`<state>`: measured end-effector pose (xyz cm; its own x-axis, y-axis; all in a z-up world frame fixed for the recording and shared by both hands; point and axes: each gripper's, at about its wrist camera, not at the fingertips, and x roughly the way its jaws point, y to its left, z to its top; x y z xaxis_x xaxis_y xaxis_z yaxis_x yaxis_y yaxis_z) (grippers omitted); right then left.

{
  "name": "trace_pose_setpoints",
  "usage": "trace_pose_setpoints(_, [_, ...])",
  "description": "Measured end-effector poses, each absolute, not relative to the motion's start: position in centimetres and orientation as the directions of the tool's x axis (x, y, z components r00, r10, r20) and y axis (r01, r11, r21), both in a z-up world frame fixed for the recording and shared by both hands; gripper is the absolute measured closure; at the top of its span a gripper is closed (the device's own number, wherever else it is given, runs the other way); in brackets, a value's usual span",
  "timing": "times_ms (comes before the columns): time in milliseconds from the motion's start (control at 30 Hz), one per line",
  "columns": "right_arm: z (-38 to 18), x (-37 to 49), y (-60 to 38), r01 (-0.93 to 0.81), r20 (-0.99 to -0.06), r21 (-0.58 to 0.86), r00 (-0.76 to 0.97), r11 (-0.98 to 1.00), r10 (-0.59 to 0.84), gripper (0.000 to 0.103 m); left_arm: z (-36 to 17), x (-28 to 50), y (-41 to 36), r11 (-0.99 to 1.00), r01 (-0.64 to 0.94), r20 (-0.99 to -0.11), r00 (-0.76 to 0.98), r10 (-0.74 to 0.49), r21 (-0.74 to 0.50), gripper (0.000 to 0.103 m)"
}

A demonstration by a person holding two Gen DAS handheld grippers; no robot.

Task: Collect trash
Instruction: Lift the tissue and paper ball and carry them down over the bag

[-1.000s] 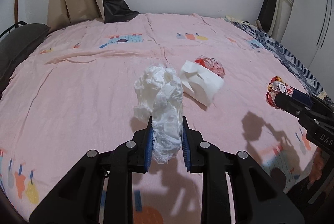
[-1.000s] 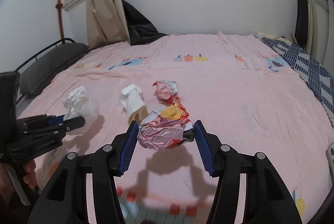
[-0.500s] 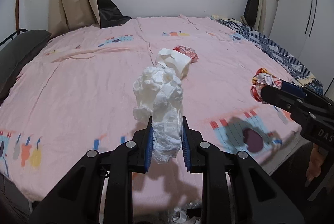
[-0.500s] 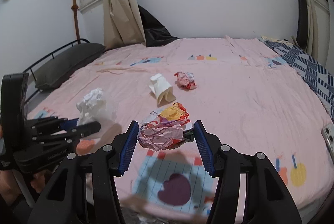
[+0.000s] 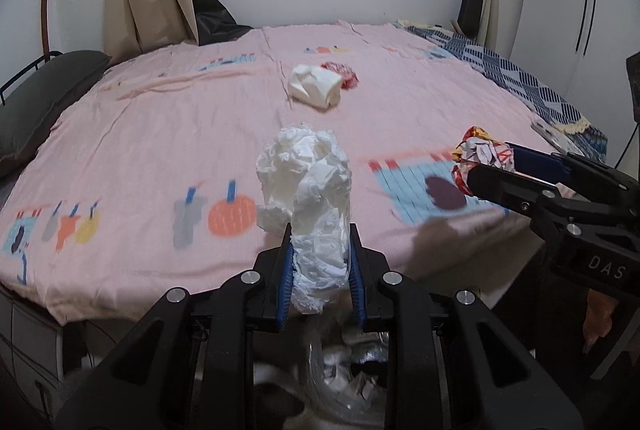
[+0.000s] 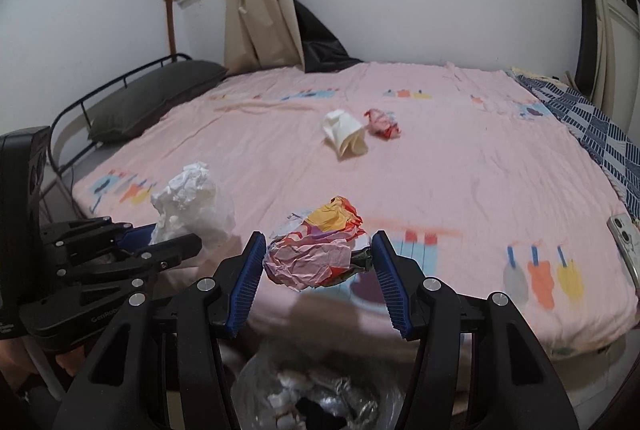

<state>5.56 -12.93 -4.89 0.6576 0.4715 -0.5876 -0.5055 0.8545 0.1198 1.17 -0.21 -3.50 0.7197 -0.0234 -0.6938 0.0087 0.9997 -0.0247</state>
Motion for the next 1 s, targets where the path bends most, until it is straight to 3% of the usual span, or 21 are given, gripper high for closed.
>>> trace_pose_setpoints(400, [-8.3, 3.3, -13.5, -0.436, -0.721, 0.183, 0.55, 0.881, 0.422, 0.051, -6.3, -2.3, -2.7, 0.998, 0.023, -0.78, 0.623, -0.056, -0.054, 0.078])
trace_pose_setpoints(700, [-13.3, 4.6, -14.3, -0.292, -0.84, 0.261, 0.401, 0.92, 0.365, 0.051, -11.1, -1.8, -3.5, 0.995, -0.035, -0.903, 0.424, -0.074, -0.098, 0.078])
trace_pose_setpoints(1000, [-19.2, 6.1, -14.3, -0.159, -0.924, 0.26, 0.247, 0.952, 0.293, 0.051, -15.3, -0.5, -4.7, 0.994, -0.076, -0.962, 0.268, -0.054, -0.077, 0.078])
